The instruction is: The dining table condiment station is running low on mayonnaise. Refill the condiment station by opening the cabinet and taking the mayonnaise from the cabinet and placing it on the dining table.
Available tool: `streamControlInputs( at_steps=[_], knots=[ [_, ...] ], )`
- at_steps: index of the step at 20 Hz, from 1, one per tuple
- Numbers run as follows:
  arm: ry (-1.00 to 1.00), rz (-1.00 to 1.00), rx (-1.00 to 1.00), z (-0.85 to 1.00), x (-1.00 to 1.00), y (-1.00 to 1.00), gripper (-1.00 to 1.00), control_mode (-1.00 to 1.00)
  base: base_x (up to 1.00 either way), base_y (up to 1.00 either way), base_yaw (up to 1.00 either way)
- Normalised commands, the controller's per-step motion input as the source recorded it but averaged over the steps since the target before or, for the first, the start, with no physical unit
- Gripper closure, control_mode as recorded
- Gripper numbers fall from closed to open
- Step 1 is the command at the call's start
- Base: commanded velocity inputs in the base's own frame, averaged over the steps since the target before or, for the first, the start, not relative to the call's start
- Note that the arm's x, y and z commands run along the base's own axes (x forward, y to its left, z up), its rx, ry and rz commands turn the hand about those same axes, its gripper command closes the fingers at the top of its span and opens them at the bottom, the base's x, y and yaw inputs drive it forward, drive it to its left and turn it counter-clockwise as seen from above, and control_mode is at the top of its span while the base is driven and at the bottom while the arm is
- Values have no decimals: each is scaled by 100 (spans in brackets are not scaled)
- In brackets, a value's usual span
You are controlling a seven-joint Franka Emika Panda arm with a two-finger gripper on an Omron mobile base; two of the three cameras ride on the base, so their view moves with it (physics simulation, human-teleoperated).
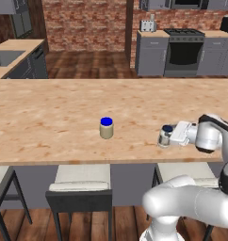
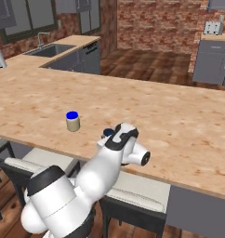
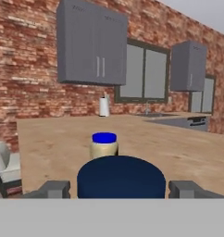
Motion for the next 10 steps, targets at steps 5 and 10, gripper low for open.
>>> streamControlInputs(
  at_steps=[5, 10],
  knots=[
    [-1, 0, -3, -41, 48, 0, 100, -100, 0, 0, 0],
    [-6, 0, -3, -27, 43, 0, 100, -100, 0, 0, 0]
  ],
)
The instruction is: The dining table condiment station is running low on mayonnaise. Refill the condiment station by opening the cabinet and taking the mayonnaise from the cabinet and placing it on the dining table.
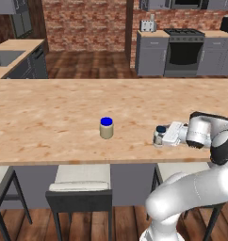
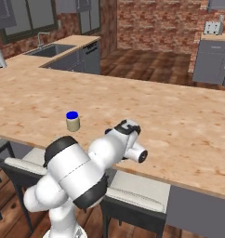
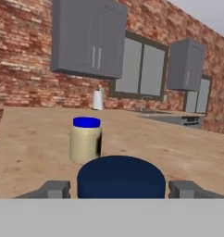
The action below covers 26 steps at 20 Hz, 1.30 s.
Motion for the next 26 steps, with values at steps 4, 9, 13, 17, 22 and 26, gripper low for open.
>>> streamControlInputs(
  at_steps=[4, 9, 13, 17, 22, 26],
  knots=[
    [-6, 0, -1, -20, 38, 0, 100, -100, 0, 0, 0],
    [0, 0, 0, -29, 41, 0, 100, -100, 0, 0, 0],
    [3, 0, 0, -23, 42, 0, 100, -100, 0, 0, 0],
    [1, 1, 0, -30, 14, 0, 100, -100, 0, 0, 0],
    [-9, 5, 0, -36, -26, 0, 100, -100, 0, 0, 0],
    [-12, 4, -1, -36, -27, 1, 100, -100, 0, 0, 0]
  ],
)
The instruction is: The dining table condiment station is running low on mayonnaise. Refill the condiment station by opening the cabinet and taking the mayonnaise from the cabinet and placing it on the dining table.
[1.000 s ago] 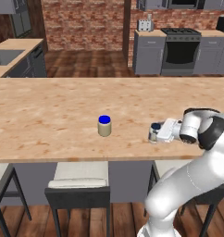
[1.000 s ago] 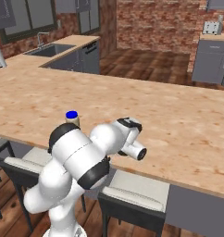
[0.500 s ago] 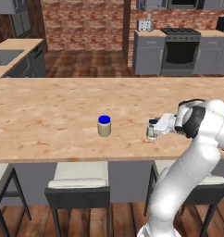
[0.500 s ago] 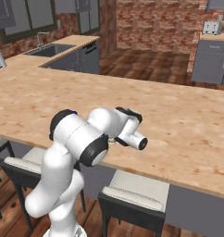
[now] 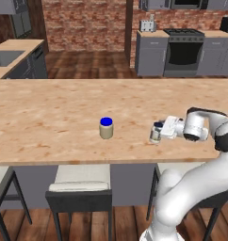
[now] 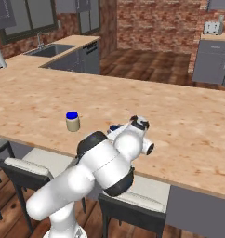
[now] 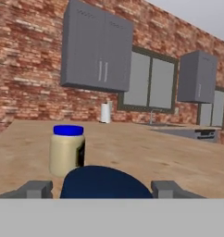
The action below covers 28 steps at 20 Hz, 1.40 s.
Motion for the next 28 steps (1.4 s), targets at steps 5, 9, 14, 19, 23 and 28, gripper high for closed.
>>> streamControlInputs(
  at_steps=[5, 9, 14, 19, 23, 28],
  knots=[
    [-6, 1, -3, -31, -13, 17, -100, -100, 0, 0, 0],
    [0, 0, 0, -1, 1, 19, -100, -100, 0, 0, 0],
    [4, 0, -1, 7, 6, 26, -100, -100, 0, 0, 0],
    [8, 0, -4, 18, 2, 16, -100, -100, 0, 0, 0],
    [9, 0, -4, 35, 2, 18, -100, -100, 0, 0, 0],
    [3, 0, -2, 29, 0, 18, -100, -100, 0, 0, 0]
  ],
)
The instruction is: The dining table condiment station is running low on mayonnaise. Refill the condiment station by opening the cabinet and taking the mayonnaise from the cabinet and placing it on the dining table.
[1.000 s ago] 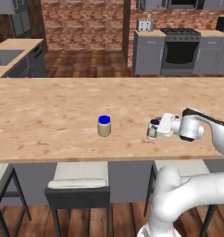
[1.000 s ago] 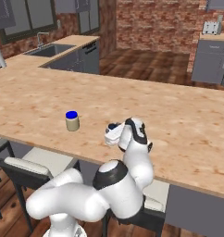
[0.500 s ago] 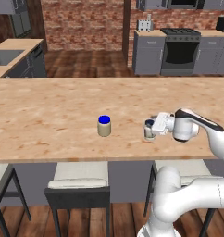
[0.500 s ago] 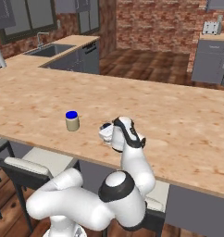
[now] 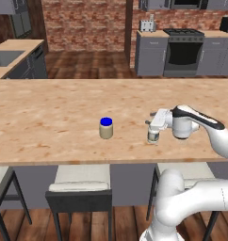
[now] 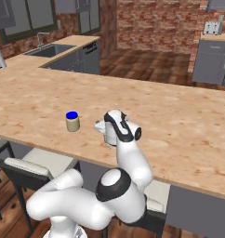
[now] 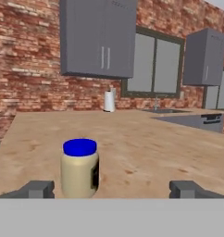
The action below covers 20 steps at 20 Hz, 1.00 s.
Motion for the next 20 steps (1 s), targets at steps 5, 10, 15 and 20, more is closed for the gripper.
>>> streamControlInputs(
  at_steps=[5, 10, 15, 20],
  knots=[
    [3, 0, 0, 38, -10, 5, -100, -100, 0, 0, 0],
    [2, -1, 0, 38, -28, 0, -100, -100, 0, 0, 0],
    [2, -3, 0, 38, -40, 1, -100, -100, 0, 0, 0],
    [2, -7, 0, 48, -43, 15, -100, -100, 0, 0, 0]
  ],
)
